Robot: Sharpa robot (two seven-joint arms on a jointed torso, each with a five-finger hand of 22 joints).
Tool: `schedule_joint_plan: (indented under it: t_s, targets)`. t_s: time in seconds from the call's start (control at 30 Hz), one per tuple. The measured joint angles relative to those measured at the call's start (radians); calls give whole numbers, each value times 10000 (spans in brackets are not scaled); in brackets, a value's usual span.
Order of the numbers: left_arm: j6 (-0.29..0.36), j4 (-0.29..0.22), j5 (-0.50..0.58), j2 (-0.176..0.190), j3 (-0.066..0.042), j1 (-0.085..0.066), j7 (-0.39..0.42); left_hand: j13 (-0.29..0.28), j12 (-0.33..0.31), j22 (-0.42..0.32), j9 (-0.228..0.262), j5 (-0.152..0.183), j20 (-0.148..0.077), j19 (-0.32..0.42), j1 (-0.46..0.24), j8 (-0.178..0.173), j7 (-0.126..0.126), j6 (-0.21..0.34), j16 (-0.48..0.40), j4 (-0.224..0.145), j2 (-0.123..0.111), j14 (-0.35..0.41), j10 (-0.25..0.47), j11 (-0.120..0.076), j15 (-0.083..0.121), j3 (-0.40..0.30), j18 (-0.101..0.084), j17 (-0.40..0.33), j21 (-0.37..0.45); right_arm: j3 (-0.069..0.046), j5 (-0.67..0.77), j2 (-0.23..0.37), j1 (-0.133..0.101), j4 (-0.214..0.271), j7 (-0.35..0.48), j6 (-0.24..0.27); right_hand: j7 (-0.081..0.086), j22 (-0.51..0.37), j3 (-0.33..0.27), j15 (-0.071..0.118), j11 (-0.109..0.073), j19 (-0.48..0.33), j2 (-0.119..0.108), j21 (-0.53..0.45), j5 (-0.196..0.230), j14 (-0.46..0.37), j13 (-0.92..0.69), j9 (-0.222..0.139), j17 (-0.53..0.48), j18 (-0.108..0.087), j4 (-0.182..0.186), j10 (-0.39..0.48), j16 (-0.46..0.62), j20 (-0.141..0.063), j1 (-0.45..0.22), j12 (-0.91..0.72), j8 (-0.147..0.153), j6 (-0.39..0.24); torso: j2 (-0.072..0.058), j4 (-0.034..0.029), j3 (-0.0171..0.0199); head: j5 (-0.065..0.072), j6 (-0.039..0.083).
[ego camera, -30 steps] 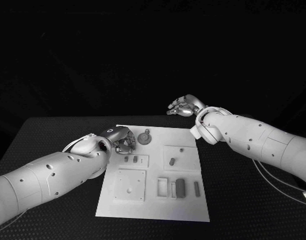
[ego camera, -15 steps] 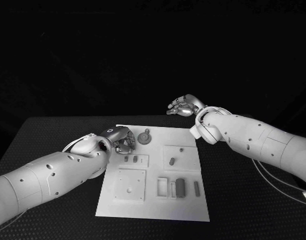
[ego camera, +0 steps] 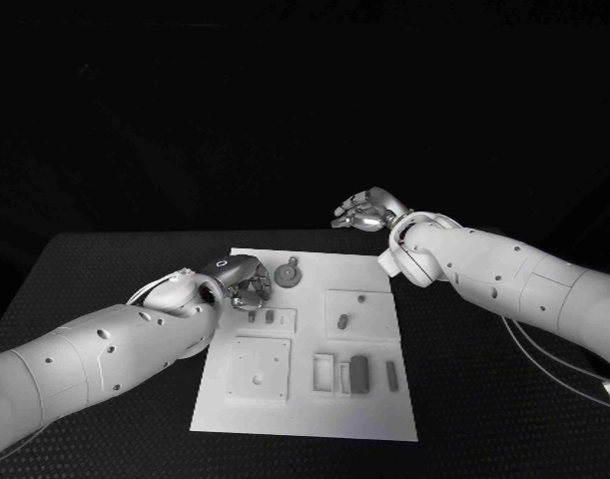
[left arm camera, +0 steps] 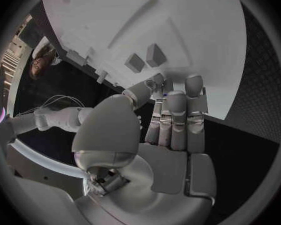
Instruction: Assemble the parts on the task board
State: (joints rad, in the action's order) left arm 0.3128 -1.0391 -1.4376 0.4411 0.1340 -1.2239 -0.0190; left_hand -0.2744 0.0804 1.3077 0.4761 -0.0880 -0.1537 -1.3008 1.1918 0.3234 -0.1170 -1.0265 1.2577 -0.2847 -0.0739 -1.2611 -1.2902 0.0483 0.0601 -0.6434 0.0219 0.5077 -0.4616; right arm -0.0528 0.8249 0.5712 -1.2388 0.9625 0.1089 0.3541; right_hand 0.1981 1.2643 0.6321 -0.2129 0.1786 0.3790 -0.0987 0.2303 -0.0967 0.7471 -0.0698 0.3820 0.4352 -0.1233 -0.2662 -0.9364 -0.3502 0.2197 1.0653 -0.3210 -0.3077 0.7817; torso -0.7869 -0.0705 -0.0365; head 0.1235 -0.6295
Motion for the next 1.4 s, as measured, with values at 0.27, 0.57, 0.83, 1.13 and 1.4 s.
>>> schedule_joint_plan:
  t_s: [0.27,0.57,0.83,1.13,1.4]
  targets:
    - [23,6,1,13,13,22,-6,-15,1,0,2,0,2,-1,1,56,41,-30,0,1,1,0,-37,-37,0,0,3,-10,0,0,0,19,0,6,0,-1,0,9,0,0,0,0,0,0,0,0,0,1,-1,0,0,0,0,0,0,0,0,0,0,-4,-1,15,-14]
    - [103,25,55,1,35,48,4,54,-145,0,-19,0,4,-1,1,-195,-237,424,77,2,2,1,290,94,-1,-1,6,-39,-26,0,-1,16,5,0,0,-5,0,18,0,0,0,0,0,0,0,0,0,-8,-2,0,0,0,0,0,0,0,0,0,1,-5,-3,16,-14]
    - [122,20,158,55,50,79,25,327,-167,0,-338,0,219,107,-11,-740,-192,1483,123,-14,-301,199,1198,257,-303,17,91,-55,-39,0,-1,41,8,-5,0,-10,0,27,0,0,0,0,0,-39,0,0,0,-8,-2,0,0,0,0,0,0,0,0,0,3,-4,-3,20,11]
    - [193,23,210,92,50,81,-14,501,-195,0,-374,0,414,231,-131,-882,-205,1915,162,18,-525,393,1672,308,-497,236,387,-85,-2,0,-1,80,11,0,-2,-11,0,27,0,0,0,0,0,-39,0,0,0,-17,6,-1,0,0,0,0,0,0,0,0,3,-4,-3,29,30]
    - [302,71,239,157,43,80,-43,530,-192,0,-382,0,417,234,-130,-882,-250,1967,162,18,-525,394,1865,433,-497,236,395,-94,1,0,0,243,73,183,-10,-30,0,63,0,0,0,104,0,-38,0,0,0,-25,20,0,0,0,0,11,0,0,-38,0,3,-4,-3,34,44]
